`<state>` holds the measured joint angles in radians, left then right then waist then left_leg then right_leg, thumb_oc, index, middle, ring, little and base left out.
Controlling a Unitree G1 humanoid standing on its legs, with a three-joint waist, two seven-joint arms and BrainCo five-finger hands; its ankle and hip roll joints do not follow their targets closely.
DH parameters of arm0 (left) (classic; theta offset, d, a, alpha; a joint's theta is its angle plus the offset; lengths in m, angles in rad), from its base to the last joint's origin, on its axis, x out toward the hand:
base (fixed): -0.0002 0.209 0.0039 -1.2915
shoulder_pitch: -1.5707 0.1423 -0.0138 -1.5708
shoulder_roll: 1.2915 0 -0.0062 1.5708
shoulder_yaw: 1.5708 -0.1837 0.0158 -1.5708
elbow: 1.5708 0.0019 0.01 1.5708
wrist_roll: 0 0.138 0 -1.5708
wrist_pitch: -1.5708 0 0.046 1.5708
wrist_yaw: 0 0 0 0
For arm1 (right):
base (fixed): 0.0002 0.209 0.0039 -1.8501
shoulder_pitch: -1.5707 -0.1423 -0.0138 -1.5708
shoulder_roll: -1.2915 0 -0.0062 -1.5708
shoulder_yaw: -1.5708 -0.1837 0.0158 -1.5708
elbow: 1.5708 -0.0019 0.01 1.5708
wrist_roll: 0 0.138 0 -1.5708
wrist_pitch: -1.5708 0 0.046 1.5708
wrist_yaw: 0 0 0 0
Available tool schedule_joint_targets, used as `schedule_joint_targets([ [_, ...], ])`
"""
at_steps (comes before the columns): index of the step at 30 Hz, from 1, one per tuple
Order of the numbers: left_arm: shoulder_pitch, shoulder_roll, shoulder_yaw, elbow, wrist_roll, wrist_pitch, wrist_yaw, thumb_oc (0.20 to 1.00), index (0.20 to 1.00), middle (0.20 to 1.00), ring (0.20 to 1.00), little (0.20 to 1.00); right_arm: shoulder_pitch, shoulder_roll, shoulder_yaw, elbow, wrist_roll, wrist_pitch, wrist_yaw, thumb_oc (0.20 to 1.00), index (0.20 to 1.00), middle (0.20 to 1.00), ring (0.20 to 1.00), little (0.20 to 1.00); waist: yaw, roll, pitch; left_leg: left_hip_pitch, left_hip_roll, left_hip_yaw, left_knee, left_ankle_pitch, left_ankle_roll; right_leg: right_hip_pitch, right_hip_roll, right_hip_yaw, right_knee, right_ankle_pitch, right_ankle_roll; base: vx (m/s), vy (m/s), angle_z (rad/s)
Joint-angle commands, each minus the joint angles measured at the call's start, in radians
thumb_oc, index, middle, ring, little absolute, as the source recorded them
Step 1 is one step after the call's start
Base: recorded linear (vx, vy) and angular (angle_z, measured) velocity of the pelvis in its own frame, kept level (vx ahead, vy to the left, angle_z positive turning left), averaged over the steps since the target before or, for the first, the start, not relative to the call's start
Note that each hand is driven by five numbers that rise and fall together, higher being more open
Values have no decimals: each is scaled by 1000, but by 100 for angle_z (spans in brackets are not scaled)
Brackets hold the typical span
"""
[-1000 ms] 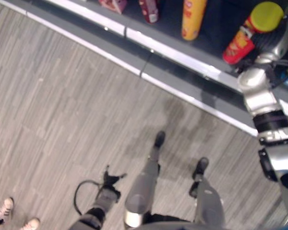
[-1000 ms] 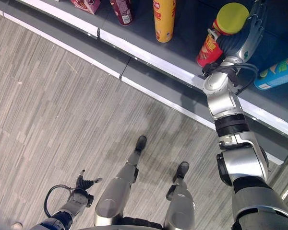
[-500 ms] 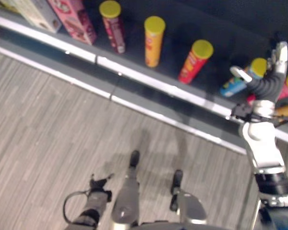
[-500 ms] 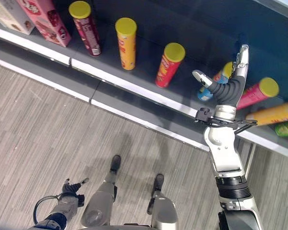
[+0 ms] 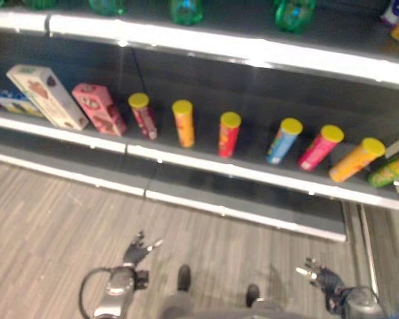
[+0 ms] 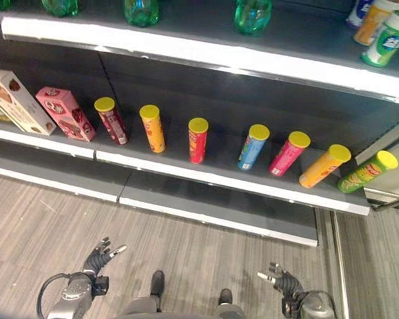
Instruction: Put the goods on the table back onto the shelves and tidy them up.
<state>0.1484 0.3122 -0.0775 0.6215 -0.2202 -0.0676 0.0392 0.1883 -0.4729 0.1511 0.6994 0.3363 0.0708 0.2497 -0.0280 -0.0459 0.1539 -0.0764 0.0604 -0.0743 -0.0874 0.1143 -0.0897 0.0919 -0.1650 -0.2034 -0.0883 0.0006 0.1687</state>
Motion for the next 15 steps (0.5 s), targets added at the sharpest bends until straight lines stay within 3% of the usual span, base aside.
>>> schedule_joint_targets([
  [1, -2, 48, 16, 7, -20, -14, -2, 1000, 1000, 1000, 1000, 1000, -65, -11, 13, -23, -21, -29, -2, 1000, 1000, 1000, 1000, 1000, 11, -35, -4, 8, 72, 18, 111, -183, -54, -75, -55, -21, 81, -49, 40, 36, 4, -1],
  [3, 9, 48, 26, -25, -10, 3, -21, 1000, 1000, 1000, 1000, 1000, -79, 70, -57, 129, -68, -18, -52, 1000, 1000, 1000, 1000, 1000, 5, -28, -16, 33, 76, 27, 122, -199, -50, -56, -56, -10, 86, -58, 38, 43, 3, 0],
  [7, 11, 45, 30, -34, -13, 9, -22, 1000, 1000, 1000, 1000, 1000, -84, 81, -64, 136, -76, -13, -62, 1000, 1000, 1000, 1000, 1000, 3, -27, -16, 39, 77, 30, 123, -202, -49, -53, -55, -6, 87, -59, 37, 5, 0, -5],
  [11, -6, 19, 29, -26, -42, 19, -28, 1000, 1000, 1000, 1000, 1000, -110, 147, -96, 172, -91, -34, -153, 1000, 1000, 1000, 1000, 1000, -16, -20, -23, 60, 80, 46, 129, -213, -44, -48, -48, 16, 90, -67, 32, -6, 2, -7],
  [15, -12, 11, 26, 17, -12, 21, -15, 1000, 1000, 1000, 1000, 1000, -144, 179, -69, 194, -133, -36, -182, 1000, 1000, 1000, 1000, 1000, -20, -17, -24, 68, 84, 56, 133, -219, -41, -50, -43, 29, 90, -69, 28, -15, 0, -16],
])
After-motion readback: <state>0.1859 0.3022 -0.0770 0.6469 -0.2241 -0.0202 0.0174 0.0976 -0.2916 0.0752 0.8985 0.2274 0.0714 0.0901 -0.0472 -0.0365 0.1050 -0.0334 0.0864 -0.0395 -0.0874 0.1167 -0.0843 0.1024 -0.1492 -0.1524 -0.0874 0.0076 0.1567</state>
